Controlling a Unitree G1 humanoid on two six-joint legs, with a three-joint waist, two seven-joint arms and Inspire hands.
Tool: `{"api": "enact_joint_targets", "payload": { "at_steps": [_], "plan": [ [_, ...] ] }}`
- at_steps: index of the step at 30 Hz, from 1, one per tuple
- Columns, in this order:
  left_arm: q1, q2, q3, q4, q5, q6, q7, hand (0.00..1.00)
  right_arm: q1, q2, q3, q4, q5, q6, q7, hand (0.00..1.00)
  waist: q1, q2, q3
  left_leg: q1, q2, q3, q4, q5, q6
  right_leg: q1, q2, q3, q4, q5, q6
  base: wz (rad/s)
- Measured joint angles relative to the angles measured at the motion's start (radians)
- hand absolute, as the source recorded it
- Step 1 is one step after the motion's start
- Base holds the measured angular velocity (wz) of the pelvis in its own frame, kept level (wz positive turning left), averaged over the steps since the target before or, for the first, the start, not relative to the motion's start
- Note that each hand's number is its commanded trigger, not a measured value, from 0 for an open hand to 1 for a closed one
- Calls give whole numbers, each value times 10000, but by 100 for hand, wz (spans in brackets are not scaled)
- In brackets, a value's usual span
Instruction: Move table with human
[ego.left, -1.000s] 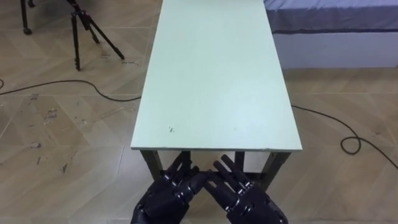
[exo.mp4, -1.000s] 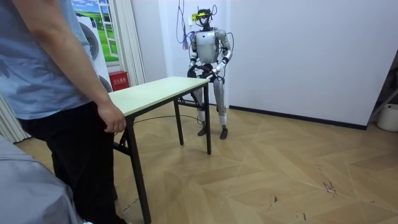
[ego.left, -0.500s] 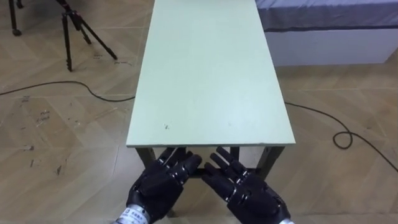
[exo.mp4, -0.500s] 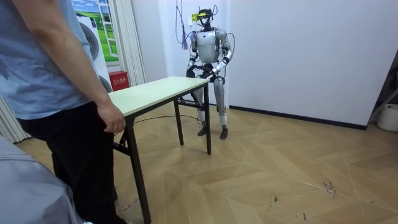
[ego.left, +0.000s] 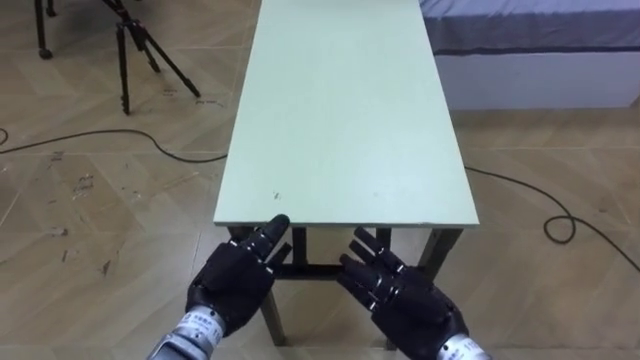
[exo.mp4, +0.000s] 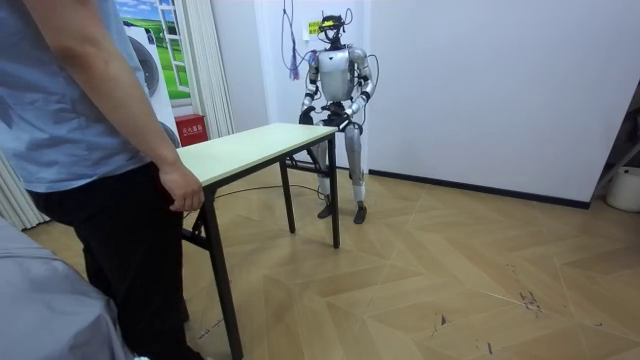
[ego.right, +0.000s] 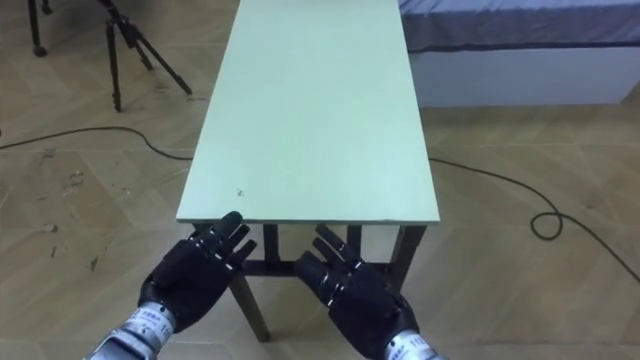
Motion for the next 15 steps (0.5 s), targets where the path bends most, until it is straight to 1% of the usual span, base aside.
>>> {"api": "enact_joint_targets", "payload": {
  "at_steps": [4, 6, 8, 9, 11, 13, 15],
  "plan": [
    [-42, -80, 172, 295, -6, 173, 6, 0, -79, 19, -38, 72, -29, 29, -285, 0, 35, -2, -2, 1, 3, 2, 3, 1, 2, 4, -1, -3, 1, 0, 0, 0],
    [-226, -83, 199, 910, 0, 271, 13, 0, -264, 176, -316, 438, -90, 209, -510, 0, 48, -6, -3, -7, 2, -2, 4, 2, 2, 10, -2, -20, -1, -1, 2, 0],
    [-276, -107, 203, 1235, -2, 346, 115, 0, -315, 224, -446, 575, -90, 216, -758, 0, 78, -13, -8, -12, 2, -7, 4, 2, 2, 12, -4, -23, -7, -1, 1, 0],
    [-276, -117, 217, 1324, -60, 387, 211, 0, -319, 302, -654, 656, -88, 214, -857, 0, 83, -24, -15, -11, 2, -10, 6, 2, 2, 29, -6, -51, -12, -1, 1, 3],
    [-276, -123, 259, 1331, -160, 465, 338, 0, -405, 493, -1107, 860, -94, 179, -1019, 0, 78, -40, -28, -14, 2, -21, 29, 2, 2, 54, -6, -63, -11, -1, 1, 2],
    [-275, -127, 311, 1333, -159, 535, 472, 0, -520, 506, -1339, 1002, -78, 80, -1157, 0, 39, -38, -35, -7, 5, -14, 74, 1, 2, 101, -8, -65, -21, 4, 0, 0],
    [-275, -127, 333, 1334, -159, 592, 614, 0, -638, 622, -1613, 1378, -80, -47, -1298, 0, -21, -36, -55, 9, 16, -10, 97, 1, 1, 165, -8, -115, -46, 3, 1, 3]
  ]
}}
